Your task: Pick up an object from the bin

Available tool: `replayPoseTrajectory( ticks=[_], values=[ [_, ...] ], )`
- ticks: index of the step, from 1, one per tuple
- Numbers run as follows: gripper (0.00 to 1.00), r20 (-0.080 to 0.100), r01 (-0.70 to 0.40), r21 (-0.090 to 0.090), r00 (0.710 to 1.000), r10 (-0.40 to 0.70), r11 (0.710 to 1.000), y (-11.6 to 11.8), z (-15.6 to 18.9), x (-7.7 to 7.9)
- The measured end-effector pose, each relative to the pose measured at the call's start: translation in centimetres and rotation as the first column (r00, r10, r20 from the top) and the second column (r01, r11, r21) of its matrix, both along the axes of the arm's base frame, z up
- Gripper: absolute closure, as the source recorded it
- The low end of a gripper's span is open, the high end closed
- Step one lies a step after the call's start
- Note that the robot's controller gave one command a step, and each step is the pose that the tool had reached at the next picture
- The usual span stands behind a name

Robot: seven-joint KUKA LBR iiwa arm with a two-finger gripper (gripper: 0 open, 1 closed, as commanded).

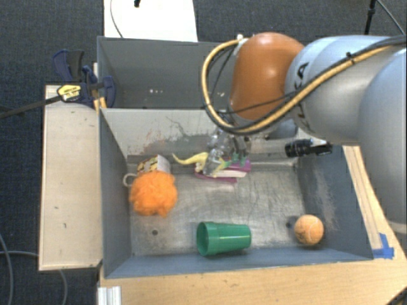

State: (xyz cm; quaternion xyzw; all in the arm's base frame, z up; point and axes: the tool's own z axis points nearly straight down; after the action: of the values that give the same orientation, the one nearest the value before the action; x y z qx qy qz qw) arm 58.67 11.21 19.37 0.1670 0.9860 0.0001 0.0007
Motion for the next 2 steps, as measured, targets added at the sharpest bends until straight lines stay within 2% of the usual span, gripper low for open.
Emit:
replayPoseTrajectory(
  ticks=[2],
  values=[
    [1.00,0.000,-0.003,0.000,1.000,0.003,1.000,-0.01,0.00,0.00]
  ],
)
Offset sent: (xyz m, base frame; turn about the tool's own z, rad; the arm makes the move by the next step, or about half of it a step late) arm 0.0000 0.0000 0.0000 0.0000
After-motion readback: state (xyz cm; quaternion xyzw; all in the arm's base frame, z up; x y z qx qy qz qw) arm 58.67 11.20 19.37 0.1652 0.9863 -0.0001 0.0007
